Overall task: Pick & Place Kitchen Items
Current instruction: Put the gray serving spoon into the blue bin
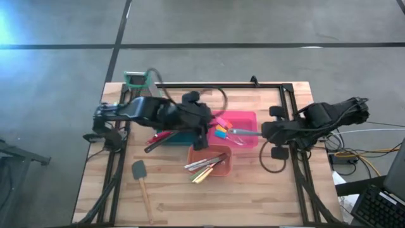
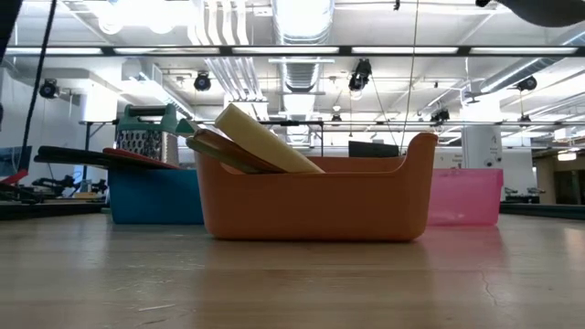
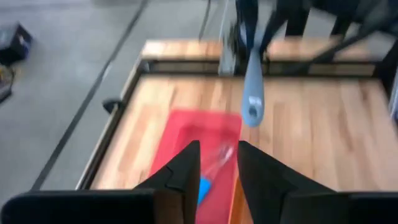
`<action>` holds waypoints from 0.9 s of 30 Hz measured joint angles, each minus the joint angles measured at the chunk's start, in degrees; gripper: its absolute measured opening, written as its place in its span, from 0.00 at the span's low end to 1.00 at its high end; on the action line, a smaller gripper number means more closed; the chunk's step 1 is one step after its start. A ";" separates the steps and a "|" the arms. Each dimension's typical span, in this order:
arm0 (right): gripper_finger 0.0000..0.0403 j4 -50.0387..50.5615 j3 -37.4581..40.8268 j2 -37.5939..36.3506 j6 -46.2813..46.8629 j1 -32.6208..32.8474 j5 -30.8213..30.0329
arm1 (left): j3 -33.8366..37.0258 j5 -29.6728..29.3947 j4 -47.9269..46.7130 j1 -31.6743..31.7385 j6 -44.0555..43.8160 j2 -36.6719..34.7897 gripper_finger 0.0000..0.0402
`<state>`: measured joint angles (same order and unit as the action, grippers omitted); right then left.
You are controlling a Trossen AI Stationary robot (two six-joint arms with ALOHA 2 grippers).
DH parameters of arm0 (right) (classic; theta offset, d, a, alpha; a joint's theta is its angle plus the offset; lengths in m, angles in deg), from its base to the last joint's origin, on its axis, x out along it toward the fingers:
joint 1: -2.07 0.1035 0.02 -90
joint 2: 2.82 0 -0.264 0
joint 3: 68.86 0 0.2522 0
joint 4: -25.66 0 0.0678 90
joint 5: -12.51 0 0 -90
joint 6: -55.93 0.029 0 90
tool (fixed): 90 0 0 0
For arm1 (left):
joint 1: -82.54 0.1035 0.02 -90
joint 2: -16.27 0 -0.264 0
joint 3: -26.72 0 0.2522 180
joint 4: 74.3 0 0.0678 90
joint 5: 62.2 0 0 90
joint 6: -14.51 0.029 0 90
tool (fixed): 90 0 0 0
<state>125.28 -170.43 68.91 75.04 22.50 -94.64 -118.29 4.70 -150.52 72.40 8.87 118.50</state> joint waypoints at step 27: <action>0.08 -3.35 -0.04 7.53 -7.66 -5.89 5.51 | -3.48 5.47 -0.58 1.08 0.80 11.71 0.53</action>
<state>121.93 -170.47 76.44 67.38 16.62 -89.12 -121.78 10.16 -151.11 73.47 9.67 130.21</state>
